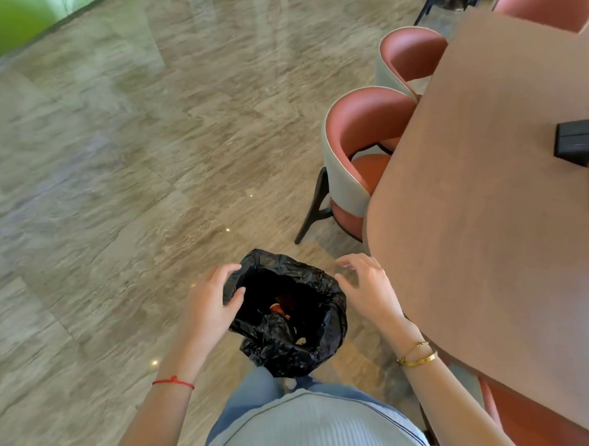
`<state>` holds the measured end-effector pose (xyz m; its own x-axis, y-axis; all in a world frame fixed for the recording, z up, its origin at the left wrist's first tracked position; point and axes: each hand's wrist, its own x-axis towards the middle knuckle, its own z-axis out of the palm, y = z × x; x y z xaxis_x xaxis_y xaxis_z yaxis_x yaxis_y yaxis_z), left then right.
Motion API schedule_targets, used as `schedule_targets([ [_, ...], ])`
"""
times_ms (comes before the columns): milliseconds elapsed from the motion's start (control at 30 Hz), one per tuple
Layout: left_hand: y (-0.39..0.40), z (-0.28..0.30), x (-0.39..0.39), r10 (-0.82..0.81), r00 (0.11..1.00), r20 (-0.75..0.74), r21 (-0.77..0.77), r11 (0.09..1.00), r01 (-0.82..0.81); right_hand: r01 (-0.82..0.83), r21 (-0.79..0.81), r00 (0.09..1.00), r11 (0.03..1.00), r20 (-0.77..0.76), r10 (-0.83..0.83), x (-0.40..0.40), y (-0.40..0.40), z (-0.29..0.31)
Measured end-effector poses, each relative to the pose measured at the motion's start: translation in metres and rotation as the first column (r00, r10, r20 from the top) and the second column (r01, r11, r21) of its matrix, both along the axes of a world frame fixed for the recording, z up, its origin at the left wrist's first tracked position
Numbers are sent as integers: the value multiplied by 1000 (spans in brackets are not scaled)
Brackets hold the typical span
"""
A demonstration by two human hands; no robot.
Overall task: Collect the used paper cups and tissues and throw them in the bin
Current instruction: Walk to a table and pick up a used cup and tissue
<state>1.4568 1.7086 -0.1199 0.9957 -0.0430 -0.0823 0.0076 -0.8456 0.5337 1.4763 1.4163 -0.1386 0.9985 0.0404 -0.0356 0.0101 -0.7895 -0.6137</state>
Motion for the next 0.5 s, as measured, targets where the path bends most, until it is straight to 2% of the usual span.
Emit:
schedule_targets([
  [100,-10,11,-17,-51,999,3,15,999,51,72,7,996,997,50,-73,-34,-9,13],
  [233,-26,22,-43,-150,988,26,-55,987,151,198,8,977,980,80,-198,-93,-16,28],
  [300,-35,27,-57,-225,974,40,-31,974,226,275,-2,956,961,102,-273,-128,-19,35],
  [400,-53,33,-81,-358,932,59,7,933,359,394,2,914,919,105,-392,-193,-24,45],
  [500,-78,34,-103,-495,865,81,-44,865,499,547,22,831,837,108,-546,-260,-28,53],
])
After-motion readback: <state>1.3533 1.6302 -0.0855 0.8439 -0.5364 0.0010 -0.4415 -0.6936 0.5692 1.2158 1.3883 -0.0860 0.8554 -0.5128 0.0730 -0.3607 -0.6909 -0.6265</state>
